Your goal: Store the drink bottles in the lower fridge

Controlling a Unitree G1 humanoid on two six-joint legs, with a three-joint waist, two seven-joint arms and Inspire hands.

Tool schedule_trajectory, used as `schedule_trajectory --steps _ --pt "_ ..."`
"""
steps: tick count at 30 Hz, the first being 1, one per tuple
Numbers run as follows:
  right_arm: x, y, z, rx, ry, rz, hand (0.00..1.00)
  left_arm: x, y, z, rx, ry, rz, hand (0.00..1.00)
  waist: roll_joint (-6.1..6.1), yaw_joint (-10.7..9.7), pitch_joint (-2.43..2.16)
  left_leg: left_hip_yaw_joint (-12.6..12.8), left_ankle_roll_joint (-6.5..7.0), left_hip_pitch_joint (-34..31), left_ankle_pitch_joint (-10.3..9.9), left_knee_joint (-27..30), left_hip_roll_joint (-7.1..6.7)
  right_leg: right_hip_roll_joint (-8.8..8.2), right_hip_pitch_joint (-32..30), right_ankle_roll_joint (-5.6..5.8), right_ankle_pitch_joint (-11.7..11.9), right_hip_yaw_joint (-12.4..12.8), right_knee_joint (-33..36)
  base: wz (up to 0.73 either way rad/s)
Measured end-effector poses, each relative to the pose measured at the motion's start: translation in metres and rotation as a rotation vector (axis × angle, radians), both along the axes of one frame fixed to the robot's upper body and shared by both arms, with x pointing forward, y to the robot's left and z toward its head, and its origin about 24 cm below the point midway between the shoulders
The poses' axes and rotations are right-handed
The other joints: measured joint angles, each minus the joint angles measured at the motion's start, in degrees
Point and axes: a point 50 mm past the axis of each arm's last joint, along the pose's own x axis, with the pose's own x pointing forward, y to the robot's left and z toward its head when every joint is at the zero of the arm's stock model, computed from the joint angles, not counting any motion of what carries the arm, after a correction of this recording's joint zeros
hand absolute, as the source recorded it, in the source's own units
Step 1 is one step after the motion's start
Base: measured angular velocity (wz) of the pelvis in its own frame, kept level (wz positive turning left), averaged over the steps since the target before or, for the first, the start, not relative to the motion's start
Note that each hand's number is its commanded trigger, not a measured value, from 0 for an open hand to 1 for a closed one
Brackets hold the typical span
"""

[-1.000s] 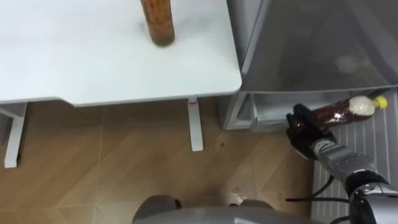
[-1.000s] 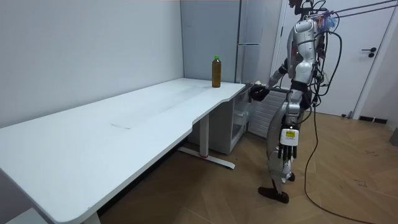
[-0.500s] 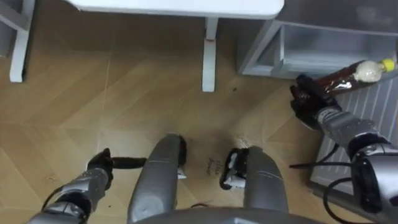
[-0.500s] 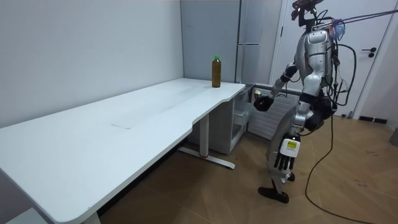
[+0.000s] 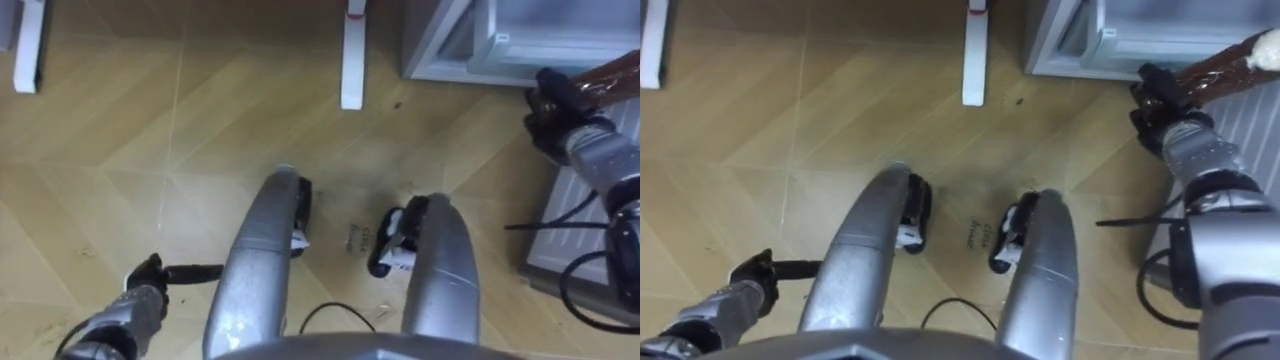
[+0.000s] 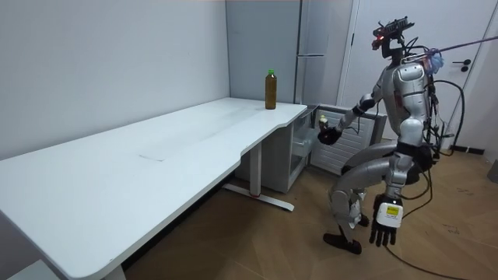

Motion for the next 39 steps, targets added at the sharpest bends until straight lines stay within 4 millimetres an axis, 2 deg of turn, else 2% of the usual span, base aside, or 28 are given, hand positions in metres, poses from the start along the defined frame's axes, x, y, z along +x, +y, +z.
schedule_trajectory --steps 4,11,18,23,25,34,39 --pt "0.01 0.002 0.01 -0.009 -0.013 -0.005 1.0 -0.004 0.002 0.0 0.004 0.007 0.002 0.0 0.07 0.3 -0.04 0.2 0.27 -0.5 -0.2 0.7 -0.5 -0.52 -0.7 0.14 -0.1 0.3 0.8 0.02" --pt "0.03 -0.002 0.043 -0.002 -0.138 -0.012 1.0 -0.021 0.003 -0.001 0.003 -0.009 0.002 0.0 0.04 0.2 -0.04 0.0 0.66 0.6 -0.5 0.8 -1.08 -1.12 1.0 1.0 -1.0 0.0 1.0 0.08" --pt "0.03 0.002 0.041 -0.002 -0.112 0.006 1.0 -0.041 0.014 0.0 0.023 0.029 -0.018 0.0 -0.27 0.1 0.06 0.0 0.12 3.0 -0.3 -1.7 -0.99 -1.06 3.4 0.86 -1.3 -0.5 -1.2 0.01" --pt "0.032 0.004 0.043 0.029 -0.126 -0.008 1.0 -0.043 0.017 0.001 0.026 0.031 -0.021 0.0 -0.9 0.1 -0.03 0.3 -0.22 4.5 -0.1 -4.2 -0.88 -1.11 4.7 0.78 -1.3 -0.8 -3.2 0.0" --pt "0.033 0.005 0.044 0.034 -0.129 -0.01 0.0 -0.043 0.017 0.0 0.025 0.032 -0.021 0.0 -0.94 0.1 -0.02 0.3 -0.25 5.0 -0.1 -4.9 -0.75 -1.09 5.2 0.95 -1.2 -1.2 -4.0 0.0" --pt "0.043 0.009 0.057 0.042 -0.147 -0.025 0.0 -0.048 0.021 0.002 0.034 0.039 -0.026 0.0 -0.9 0.6 -0.05 0.0 -0.3 7.0 -0.2 -7.7 -0.83 -1.14 7.4 0.19 -1.3 -2.1 -6.7 0.02" --pt "0.042 0.008 0.057 0.027 -0.144 -0.021 0.0 -0.061 0.02 0.0 0.015 0.074 -0.031 0.0 -0.93 0.6 -0.02 0.0 -0.47 8.7 -0.3 -9.2 -0.98 -1.08 8.9 0.34 -1.5 -2.1 -8.0 0.0"
